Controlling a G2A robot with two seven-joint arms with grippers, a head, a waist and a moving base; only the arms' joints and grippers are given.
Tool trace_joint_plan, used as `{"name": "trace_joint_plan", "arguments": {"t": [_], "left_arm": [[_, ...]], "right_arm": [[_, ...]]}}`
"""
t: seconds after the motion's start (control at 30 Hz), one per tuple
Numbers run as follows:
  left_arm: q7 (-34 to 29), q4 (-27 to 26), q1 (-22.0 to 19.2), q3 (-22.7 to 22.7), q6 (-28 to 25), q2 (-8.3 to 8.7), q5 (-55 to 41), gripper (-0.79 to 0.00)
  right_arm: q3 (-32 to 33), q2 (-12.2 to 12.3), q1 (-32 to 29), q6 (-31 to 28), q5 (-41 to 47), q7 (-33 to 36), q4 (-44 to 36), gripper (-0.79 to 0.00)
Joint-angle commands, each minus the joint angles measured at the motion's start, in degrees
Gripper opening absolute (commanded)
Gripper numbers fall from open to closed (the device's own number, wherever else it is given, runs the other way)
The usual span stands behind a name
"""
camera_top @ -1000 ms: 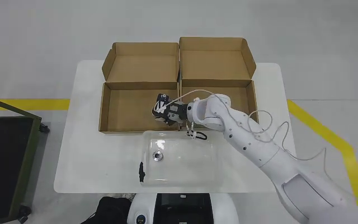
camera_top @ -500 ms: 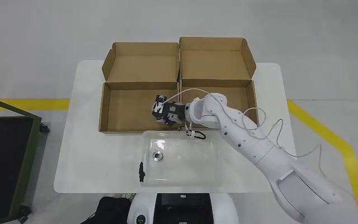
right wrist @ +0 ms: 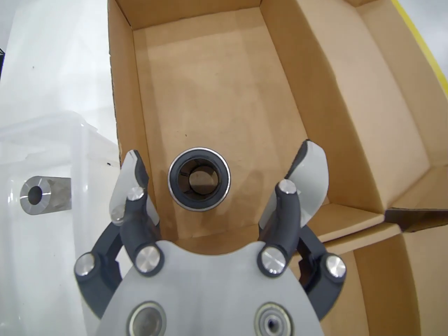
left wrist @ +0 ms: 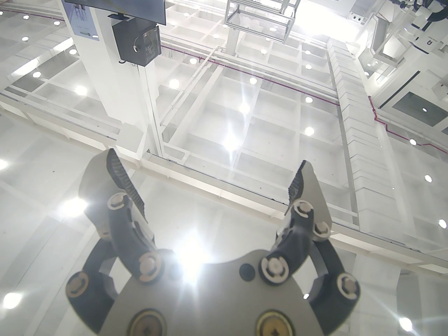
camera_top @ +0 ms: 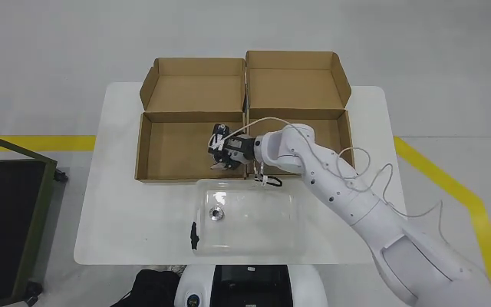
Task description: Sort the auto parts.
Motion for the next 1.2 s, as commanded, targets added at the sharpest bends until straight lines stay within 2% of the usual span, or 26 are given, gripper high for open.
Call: {"name": "trace_joint_plan", "arguments": {"t": [0.0,0.2,0.4,0.6,0.8,1.17], "left_arm": [[0.0,0.0,0.0,0.0,0.0,0.0,0.0,0.0],[0.0,0.0,0.0,0.0,0.0,0.0,0.0,0.0],[0.0,0.0,0.0,0.0,0.0,0.0,0.0,0.0],[0.0,0.0,0.0,0.0,0.0,0.0,0.0,0.0],[0.0,0.0,0.0,0.0,0.0,0.0,0.0,0.0],[0.0,0.0,0.0,0.0,0.0,0.0,0.0,0.0]], "right_arm": [[1.28,0.59,-0.95,-0.42,-0.68,0.24,-2.86,-0.08],[5.36,2.83,-6.35,-2.04,-3.05,2.08,-13.66,-0.068],[9.5,5.35,-15.01,-4.0,-5.28,4.7,-26.33,-0.046],[10.51,6.96,-21.69,-6.56,-7.84,8.78,-34.99,-0.025],[9.09,7.46,-25.45,-7.06,-9.49,9.98,-37.68,0.0],[5.97,7.24,-26.25,-6.24,-14.43,9.7,-33.57,0.0]]}}
